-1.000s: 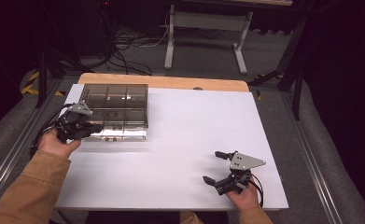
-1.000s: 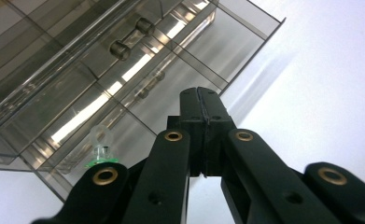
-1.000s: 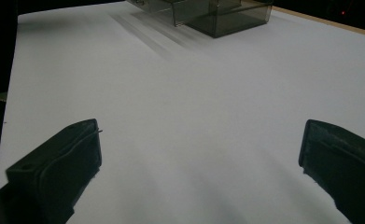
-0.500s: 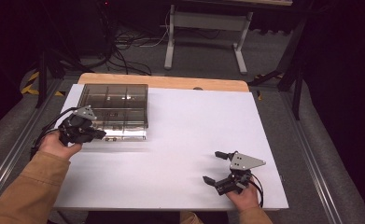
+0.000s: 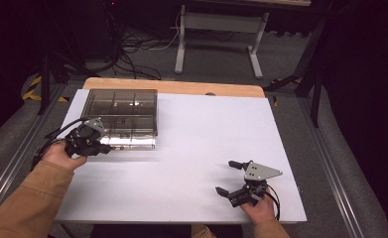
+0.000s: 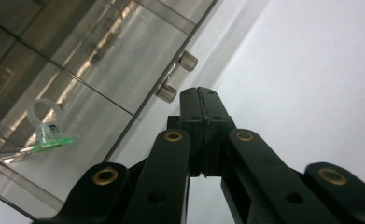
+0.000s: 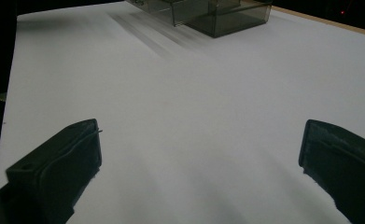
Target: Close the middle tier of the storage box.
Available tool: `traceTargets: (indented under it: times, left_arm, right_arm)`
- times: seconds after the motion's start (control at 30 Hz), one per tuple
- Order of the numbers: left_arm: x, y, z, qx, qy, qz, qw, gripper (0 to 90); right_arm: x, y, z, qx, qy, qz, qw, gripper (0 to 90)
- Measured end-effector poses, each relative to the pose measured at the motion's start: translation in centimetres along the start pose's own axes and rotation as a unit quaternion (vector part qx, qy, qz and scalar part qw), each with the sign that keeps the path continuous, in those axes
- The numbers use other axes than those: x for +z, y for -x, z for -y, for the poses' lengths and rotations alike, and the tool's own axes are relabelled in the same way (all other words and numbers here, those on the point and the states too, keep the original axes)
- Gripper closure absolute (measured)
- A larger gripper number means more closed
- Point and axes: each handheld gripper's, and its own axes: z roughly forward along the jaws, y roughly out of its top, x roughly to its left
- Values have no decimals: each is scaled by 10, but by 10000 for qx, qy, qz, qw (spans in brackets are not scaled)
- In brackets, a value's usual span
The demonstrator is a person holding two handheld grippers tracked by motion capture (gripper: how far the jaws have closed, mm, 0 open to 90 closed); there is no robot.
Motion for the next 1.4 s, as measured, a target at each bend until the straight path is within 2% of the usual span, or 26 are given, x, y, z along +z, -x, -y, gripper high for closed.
traceTargets:
  times: [0.17,0.2,0.4,0.6,0.73,1.4]
  left_arm:
    - [6,-2,1,-9,-184,24,9998,900]
    - [7,-2,0,-3,-208,92,9997,900]
    - [15,-2,-3,105,-325,138,9993,900]
    - [24,-5,-4,-50,-586,96,9982,900]
    - [28,-8,-4,-86,-683,59,9976,900]
    - [35,-15,-6,-168,-728,-60,9972,900]
  right_arm:
    - [0,0,0,0,1,-1,10000,0]
    - [0,0,0,-2,0,-1,10000,0]
    - [0,0,0,-4,1,-4,10000,0]
    - [0,0,0,-8,-1,-2,10000,0]
    - [0,0,0,-10,0,-4,10000,0]
    - [0,0,0,-13,-2,-9,10000,0]
